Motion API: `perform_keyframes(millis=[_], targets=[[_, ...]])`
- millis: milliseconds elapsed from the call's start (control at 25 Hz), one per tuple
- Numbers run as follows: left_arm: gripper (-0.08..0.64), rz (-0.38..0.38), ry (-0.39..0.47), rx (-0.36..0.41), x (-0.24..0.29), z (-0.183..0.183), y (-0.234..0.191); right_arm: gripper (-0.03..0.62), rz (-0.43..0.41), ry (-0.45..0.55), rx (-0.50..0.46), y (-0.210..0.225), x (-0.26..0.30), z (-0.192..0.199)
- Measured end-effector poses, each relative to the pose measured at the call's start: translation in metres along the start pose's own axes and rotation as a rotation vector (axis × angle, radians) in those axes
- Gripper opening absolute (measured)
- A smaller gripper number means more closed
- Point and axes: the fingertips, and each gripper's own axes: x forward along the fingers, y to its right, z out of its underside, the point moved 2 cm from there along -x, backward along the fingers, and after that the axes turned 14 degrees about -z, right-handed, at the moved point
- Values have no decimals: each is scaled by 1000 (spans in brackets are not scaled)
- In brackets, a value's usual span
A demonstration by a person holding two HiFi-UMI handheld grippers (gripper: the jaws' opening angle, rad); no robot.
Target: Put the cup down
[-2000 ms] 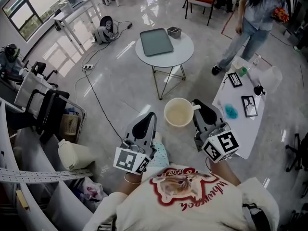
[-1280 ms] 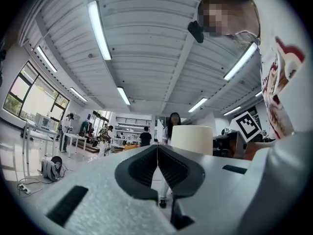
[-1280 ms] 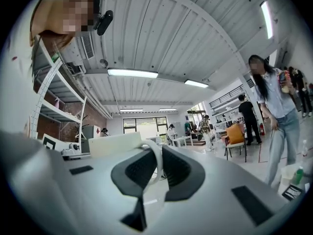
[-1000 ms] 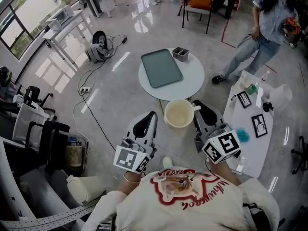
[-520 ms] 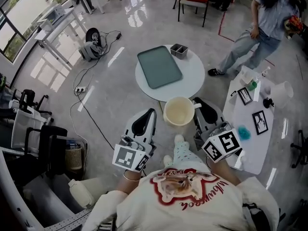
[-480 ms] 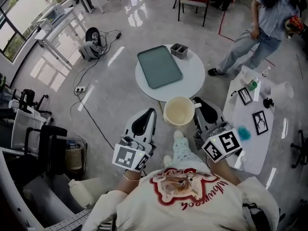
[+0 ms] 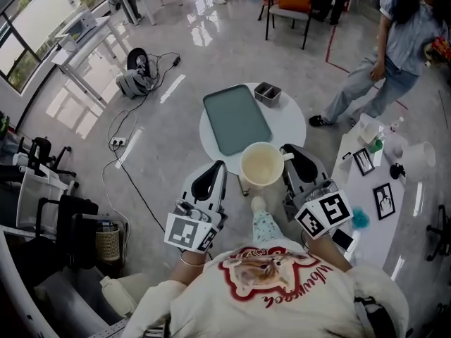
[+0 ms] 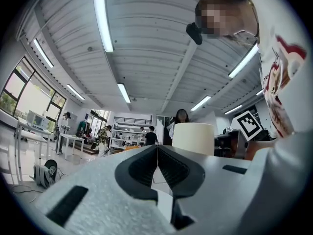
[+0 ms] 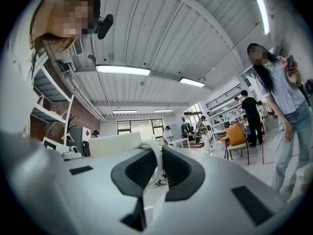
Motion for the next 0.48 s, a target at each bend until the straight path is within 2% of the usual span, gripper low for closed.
perform_keyframes(millis=[480], targets=[[15, -42, 26, 10, 126, 6, -43, 51, -57, -2, 3, 105, 91, -12]])
